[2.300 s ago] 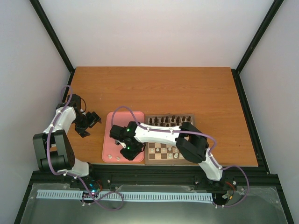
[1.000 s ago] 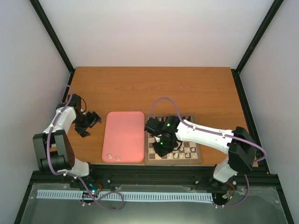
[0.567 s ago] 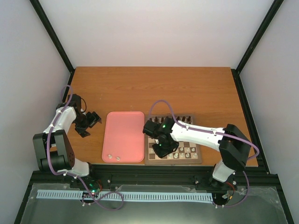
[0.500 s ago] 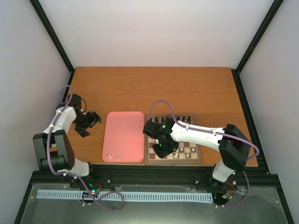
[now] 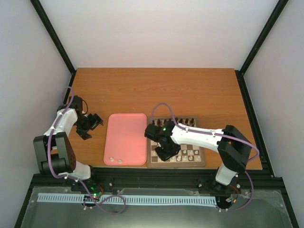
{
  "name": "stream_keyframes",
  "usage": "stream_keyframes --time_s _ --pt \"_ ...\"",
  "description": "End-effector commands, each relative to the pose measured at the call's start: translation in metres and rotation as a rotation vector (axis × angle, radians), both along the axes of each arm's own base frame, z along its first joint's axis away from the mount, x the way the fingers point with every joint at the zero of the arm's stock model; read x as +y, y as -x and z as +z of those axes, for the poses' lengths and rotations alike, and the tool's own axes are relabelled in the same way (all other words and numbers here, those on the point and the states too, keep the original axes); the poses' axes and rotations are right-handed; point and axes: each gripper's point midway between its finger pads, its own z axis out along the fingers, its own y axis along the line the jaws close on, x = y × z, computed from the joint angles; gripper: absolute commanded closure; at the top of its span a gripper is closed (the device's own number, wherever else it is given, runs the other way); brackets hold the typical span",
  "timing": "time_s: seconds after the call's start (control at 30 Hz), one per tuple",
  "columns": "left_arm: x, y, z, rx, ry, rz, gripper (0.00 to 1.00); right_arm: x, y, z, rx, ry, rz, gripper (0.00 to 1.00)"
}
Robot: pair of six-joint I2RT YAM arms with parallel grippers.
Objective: Set up the chess pieces on the board
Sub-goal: Place the chess piece on the chessboard.
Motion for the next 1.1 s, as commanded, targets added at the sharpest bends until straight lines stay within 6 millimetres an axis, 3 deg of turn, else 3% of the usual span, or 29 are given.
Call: stream_keyframes --time_s 0.0,0.77,1.07 --pt "0.0005 -0.0088 0.0048 -0.025 -0.007 0.0 0.0 -0.0038 -0.0047 -0.004 -0.019 0.032 -0.007 0.96" --pt "0.0004 -0.0079 0.0039 -0.023 -0.007 0.0 0.0 0.0008 0.0041 -0.005 0.025 -0.01 0.003 0.93" --pt "0.0 -0.0077 0.0049 -0.027 -0.005 0.0 0.0 -0.0034 0.0034 -0.0068 0.019 0.01 -0.005 0.85"
